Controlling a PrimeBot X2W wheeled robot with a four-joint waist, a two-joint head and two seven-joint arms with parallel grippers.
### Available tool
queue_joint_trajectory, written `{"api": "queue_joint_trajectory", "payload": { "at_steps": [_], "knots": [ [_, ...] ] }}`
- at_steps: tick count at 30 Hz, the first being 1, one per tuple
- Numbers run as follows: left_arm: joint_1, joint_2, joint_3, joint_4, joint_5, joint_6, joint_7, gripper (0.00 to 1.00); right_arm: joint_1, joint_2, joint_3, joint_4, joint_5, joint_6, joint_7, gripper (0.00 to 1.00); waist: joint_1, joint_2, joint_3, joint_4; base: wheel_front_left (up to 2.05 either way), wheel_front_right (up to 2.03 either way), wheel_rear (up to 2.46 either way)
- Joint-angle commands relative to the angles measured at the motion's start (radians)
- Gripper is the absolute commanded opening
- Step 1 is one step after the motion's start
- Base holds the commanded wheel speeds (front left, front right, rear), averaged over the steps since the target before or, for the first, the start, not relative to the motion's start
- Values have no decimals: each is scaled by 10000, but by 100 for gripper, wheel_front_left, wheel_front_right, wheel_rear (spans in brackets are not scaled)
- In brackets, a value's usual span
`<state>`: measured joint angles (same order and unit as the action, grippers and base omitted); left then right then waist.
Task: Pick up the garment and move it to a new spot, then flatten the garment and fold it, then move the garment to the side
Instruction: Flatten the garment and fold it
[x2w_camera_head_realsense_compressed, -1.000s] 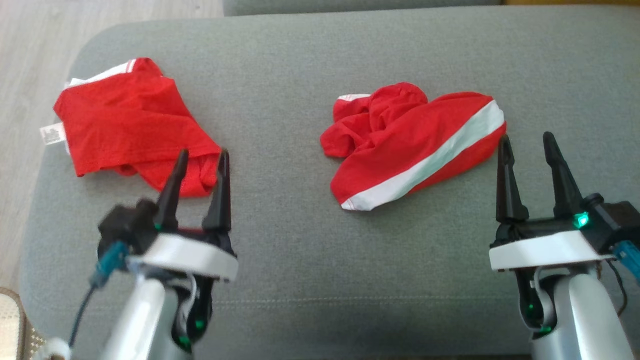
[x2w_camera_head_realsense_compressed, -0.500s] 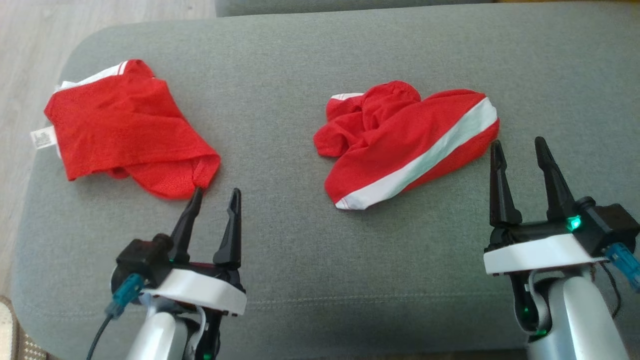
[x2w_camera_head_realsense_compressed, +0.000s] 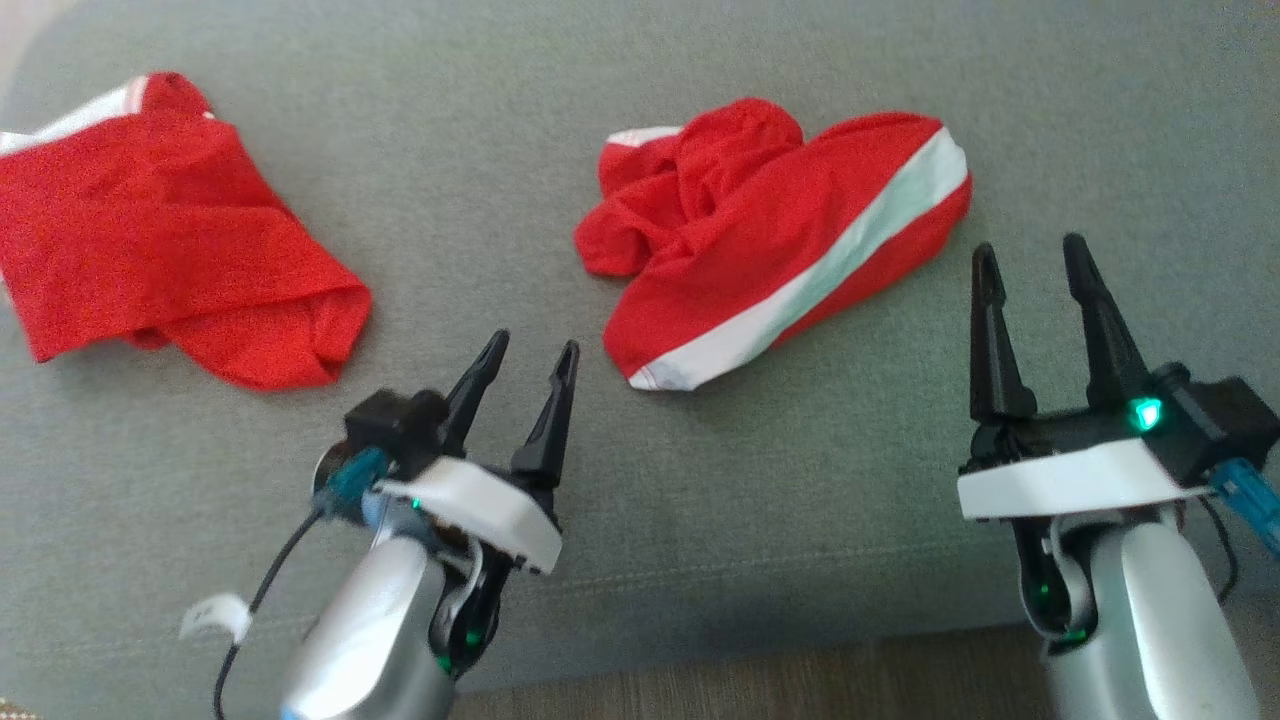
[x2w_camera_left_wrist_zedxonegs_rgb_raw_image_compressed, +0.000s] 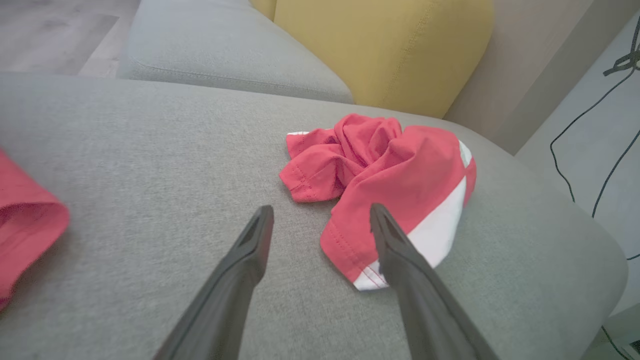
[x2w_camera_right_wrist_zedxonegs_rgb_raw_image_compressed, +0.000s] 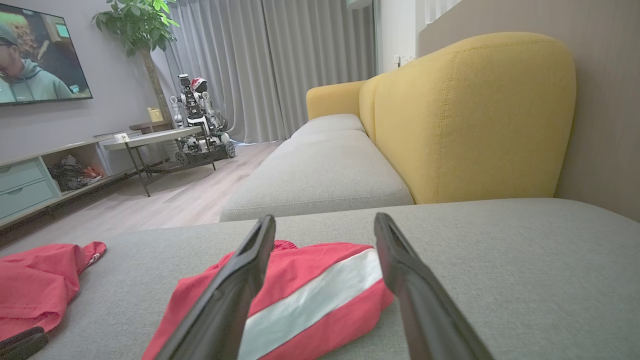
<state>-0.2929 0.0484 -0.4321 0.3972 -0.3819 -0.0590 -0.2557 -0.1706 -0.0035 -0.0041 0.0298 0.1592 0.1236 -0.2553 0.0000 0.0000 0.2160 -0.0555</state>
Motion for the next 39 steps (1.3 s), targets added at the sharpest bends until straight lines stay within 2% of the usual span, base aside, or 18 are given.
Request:
{"api": "queue_joint_trajectory", "payload": {
  "at_steps": [1, 10, 18, 19, 20, 23, 29, 34, 39],
  "knots": [
    [-651, 19, 125, 50, -76, -65, -60, 100, -411, 35, 298, -400, 8, 71, -65, 100, 0, 0, 385, -291, 0, 0, 0],
    [-2377, 19, -641, 2308, -259, -157, -61, 100, -711, 35, 406, -446, 157, 71, -65, 100, 0, 0, 882, -919, 0, 0, 0],
    [-3199, 19, -1106, 3812, -178, -196, -61, 100, -764, 35, 437, -471, 315, 71, -65, 100, 0, 0, 1022, -1301, 0, 0, 0],
    [-3259, 19, -1189, 3935, -204, -248, -61, 20, -768, 35, 439, -472, 327, 71, -65, 100, 0, 0, 1030, -1323, 0, 0, 0],
    [-3327, 19, -1261, 3978, -187, -288, -61, 0, -771, 35, 439, -471, 337, 71, -65, 100, 0, 0, 1035, -1340, 0, 0, 0],
    [-3434, 19, -1169, 3876, -91, -159, -61, 0, -766, 35, 415, -466, 359, 71, -65, 100, 0, 0, 1027, -1343, 0, 0, 0],
    [-3342, 302, -307, 2478, 781, 751, -61, 0, -684, 35, 384, -369, 406, 71, -65, 100, 0, 0, 746, -1160, 0, 0, 0],
    [-3169, 698, 253, 1348, 1651, 1296, -61, 0, -667, 35, 514, -276, 444, 71, -65, 100, 0, 0, 435, -1031, 0, 0, 0],
    [-3033, 895, 428, 1768, 2067, 1515, -61, 0, -650, 35, 620, -236, 504, 71, -65, 100, 0, 0, 314, -971, 0, 0, 0]
  ]
}}
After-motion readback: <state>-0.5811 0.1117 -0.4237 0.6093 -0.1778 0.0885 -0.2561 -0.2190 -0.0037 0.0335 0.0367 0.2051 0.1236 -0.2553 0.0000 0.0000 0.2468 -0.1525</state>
